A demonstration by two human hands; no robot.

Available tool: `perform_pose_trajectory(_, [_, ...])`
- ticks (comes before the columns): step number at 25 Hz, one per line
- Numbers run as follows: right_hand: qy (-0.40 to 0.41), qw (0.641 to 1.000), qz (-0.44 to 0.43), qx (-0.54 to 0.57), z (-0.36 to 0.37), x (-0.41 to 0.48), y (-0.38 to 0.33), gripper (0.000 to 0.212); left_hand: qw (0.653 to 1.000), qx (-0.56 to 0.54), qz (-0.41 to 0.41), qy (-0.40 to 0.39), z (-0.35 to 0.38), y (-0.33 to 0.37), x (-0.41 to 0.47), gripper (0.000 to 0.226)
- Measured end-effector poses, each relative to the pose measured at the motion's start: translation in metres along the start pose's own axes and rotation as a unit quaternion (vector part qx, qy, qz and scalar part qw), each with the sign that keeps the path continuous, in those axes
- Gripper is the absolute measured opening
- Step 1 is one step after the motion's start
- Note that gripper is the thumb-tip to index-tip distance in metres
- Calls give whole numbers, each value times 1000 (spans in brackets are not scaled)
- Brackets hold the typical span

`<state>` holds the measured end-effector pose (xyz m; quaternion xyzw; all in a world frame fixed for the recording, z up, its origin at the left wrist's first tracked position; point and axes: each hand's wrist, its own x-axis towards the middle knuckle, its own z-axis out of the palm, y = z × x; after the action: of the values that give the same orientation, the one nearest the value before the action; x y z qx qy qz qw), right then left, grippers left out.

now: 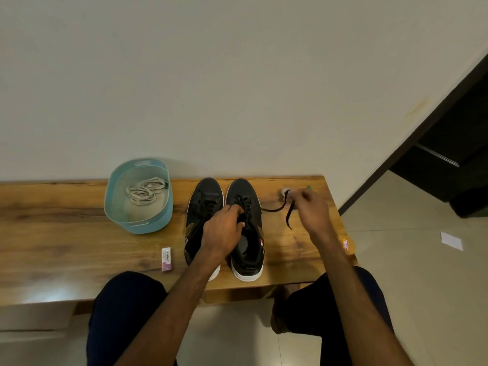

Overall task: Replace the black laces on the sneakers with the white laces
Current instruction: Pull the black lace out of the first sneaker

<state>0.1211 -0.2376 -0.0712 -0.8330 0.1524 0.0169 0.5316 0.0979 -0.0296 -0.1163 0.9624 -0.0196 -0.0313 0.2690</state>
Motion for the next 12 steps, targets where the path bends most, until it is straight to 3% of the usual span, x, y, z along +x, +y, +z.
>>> perform_pose_trajectory(1, [0,982,-37,-186,8,0,9,29,1000,6,2,0,2,0,1,34])
perform_pose_trajectory(2, [-4,955,-76,-287,17,-1,14,34,1000,4,1,3,3,0,1,33])
perform_pose_trajectory(3, [-20,947,-114,-301,25,-3,15,36,1000,-8,-3,7,4,0,2,30])
perform_pose_trajectory(5, [-95,961,-166,-200,42,-3,17,35,999,-37,-12,15,4,-1,4,23])
perform_pose_trajectory(7, [-173,949,-174,-197,57,-6,17,33,999,-44,-16,19,4,-1,5,19])
perform_pose_trajectory(12, [-124,913,-190,-338,64,-4,16,10,999,-26,-10,18,6,-2,4,20])
